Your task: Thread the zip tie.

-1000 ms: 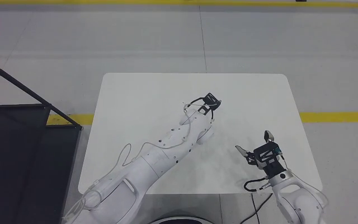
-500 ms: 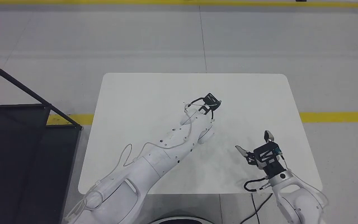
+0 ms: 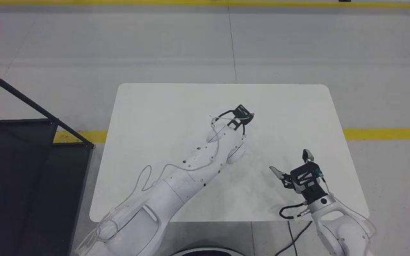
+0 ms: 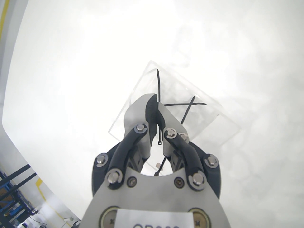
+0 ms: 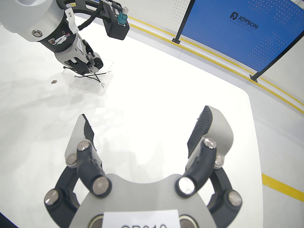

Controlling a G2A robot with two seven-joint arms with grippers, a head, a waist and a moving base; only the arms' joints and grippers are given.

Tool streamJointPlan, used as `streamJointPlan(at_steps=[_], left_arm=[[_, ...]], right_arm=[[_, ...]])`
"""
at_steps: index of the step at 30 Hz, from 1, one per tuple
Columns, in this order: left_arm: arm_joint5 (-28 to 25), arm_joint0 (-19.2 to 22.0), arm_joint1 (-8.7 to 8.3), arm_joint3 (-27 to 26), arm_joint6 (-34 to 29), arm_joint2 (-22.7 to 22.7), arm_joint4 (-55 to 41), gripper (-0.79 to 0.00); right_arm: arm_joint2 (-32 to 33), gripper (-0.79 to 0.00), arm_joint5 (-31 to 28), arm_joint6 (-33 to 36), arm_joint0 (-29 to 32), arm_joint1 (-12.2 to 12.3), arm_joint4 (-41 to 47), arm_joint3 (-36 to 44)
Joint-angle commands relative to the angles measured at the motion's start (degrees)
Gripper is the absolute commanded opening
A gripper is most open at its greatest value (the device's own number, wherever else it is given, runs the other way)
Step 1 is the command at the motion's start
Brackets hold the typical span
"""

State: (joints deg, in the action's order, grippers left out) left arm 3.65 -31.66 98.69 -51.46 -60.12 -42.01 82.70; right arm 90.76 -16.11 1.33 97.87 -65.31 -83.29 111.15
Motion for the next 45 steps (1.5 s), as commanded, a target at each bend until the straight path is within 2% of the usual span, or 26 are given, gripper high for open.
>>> streamJointPlan(at_steps=[1, 7, 13, 26, 37, 43, 45], left_arm=[[-0.2, -0.2, -0.04, -0.2, -0.2, -0.4, 0.3, -0.785], [-1.6, -0.8, -0.06, -0.8, -1.4, -0.8, 1.7, -0.699], [-2.4, -1.2, 0.08, -1.2, -2.1, -1.3, 2.5, -0.699], [-2.9, -0.9, 1.01, 0.3, -2.9, -1.5, 3.9, -0.610], [-3.1, -0.5, 1.86, 2.3, -2.7, -1.8, 4.4, -0.643], [-3.1, -0.1, 2.37, 3.6, -2.4, -2.1, 4.4, -0.717], [-3.0, 0.0, 2.51, 3.9, -2.3, -2.2, 4.4, -0.785]], right_arm=[[0.0, 0.000, 0.0, 0.0, 0.0, 0.0, 0.0, 0.0], [0.0, 0.000, 0.0, 0.0, 0.0, 0.0, 0.0, 0.0], [0.0, 0.000, 0.0, 0.0, 0.0, 0.0, 0.0, 0.0], [0.0, 0.000, 0.0, 0.0, 0.0, 0.0, 0.0, 0.0], [0.0, 0.000, 0.0, 0.0, 0.0, 0.0, 0.0, 0.0], [0.0, 0.000, 0.0, 0.0, 0.0, 0.0, 0.0, 0.0], [0.0, 0.000, 0.0, 0.0, 0.0, 0.0, 0.0, 0.0]])
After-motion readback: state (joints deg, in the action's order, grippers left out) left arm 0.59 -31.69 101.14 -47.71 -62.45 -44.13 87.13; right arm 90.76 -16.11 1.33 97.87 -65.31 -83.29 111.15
